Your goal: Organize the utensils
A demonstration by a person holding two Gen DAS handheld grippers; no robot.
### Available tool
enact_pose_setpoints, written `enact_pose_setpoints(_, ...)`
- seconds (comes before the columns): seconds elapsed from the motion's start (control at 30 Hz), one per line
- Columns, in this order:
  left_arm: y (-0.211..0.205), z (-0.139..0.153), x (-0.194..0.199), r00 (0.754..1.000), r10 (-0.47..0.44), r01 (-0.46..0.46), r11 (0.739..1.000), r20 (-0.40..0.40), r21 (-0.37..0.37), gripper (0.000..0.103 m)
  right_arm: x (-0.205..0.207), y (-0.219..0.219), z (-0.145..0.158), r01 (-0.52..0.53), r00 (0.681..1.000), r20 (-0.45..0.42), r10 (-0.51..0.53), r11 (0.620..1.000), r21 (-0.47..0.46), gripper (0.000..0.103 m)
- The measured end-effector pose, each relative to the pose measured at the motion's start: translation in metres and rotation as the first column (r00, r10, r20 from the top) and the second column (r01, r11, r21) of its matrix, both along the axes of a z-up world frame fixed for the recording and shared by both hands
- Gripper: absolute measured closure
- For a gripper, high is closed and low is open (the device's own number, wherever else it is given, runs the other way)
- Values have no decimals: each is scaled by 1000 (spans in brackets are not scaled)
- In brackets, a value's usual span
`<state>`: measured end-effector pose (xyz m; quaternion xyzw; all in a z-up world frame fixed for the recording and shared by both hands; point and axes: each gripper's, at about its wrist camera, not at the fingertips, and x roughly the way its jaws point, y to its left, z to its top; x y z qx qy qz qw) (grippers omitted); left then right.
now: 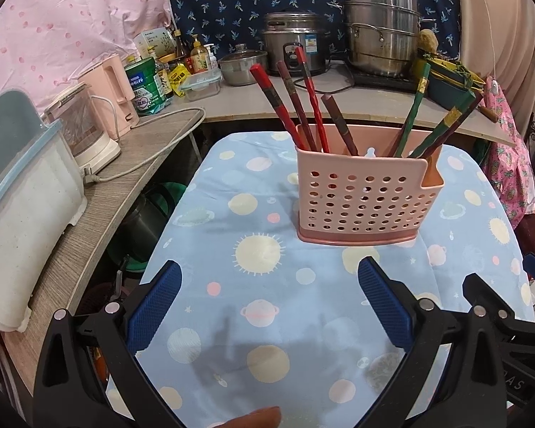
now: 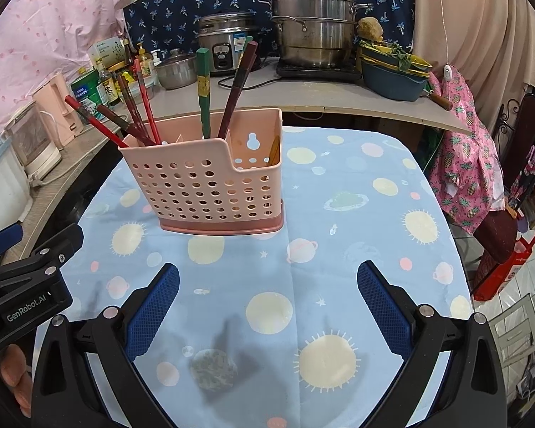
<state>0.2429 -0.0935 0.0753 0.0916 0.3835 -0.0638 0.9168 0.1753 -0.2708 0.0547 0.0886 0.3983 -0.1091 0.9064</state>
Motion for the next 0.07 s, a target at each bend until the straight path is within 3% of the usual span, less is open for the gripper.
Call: enact_pose_setpoints(0.07,1,-1,2,1000,-1,1,1000,-4,-3,8,3,0,-1,0,1000,0,0,1000,1,7)
